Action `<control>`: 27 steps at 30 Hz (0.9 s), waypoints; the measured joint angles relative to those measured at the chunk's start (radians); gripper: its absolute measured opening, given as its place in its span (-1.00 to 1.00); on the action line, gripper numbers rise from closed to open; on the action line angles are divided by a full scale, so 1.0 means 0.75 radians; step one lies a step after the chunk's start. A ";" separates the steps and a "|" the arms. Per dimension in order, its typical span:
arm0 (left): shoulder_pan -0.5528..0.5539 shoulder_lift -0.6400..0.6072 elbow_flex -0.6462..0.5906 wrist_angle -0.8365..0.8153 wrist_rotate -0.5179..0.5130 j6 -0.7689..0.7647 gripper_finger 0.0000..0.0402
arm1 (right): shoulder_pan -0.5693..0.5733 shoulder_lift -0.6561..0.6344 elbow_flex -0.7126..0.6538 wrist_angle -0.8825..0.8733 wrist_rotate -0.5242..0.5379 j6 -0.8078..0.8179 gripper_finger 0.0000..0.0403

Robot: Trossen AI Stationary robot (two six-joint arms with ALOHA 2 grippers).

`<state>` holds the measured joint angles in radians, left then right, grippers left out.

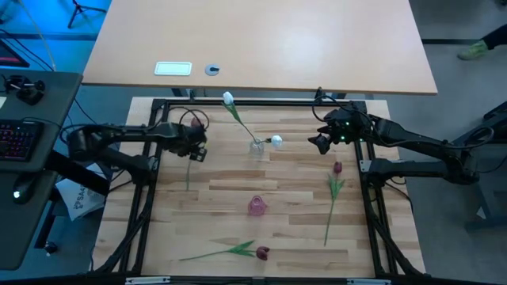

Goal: Sort flowers into vase by color
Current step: Put the top left red tulip into the pink vase

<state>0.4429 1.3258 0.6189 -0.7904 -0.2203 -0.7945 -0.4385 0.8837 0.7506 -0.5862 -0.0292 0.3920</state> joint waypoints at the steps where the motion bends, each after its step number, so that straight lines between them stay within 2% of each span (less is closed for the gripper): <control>1: 0.031 0.020 0.000 0.027 0.000 0.015 0.16 | 0.000 0.000 0.000 0.000 0.000 0.000 0.57; 6: 0.148 0.110 0.001 0.145 0.002 0.042 0.15 | 0.000 0.000 0.000 0.000 -0.001 0.001 0.57; 12: 0.204 0.194 0.011 0.165 0.084 0.131 0.10 | 0.000 0.000 0.000 -0.001 -0.001 0.000 0.57; 15: 0.198 0.204 0.011 0.179 0.088 0.175 -0.10 | 0.000 0.000 0.000 -0.001 -0.001 0.000 0.57; 21: 0.174 0.156 0.003 0.207 0.108 0.239 -0.89 | 0.001 0.000 0.000 -0.008 -0.001 -0.008 0.57; 24: 0.167 0.066 -0.007 0.179 0.091 0.273 -0.93 | 0.001 0.000 0.000 -0.013 -0.001 -0.009 0.57; 27: 0.132 -0.096 -0.005 0.157 0.027 0.265 -0.97 | 0.001 0.000 0.000 -0.015 -0.001 -0.010 0.57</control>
<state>0.5418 1.2540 0.6154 -0.6728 -0.2001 -0.5959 -0.4381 0.8837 0.7506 -0.5975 -0.0299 0.3847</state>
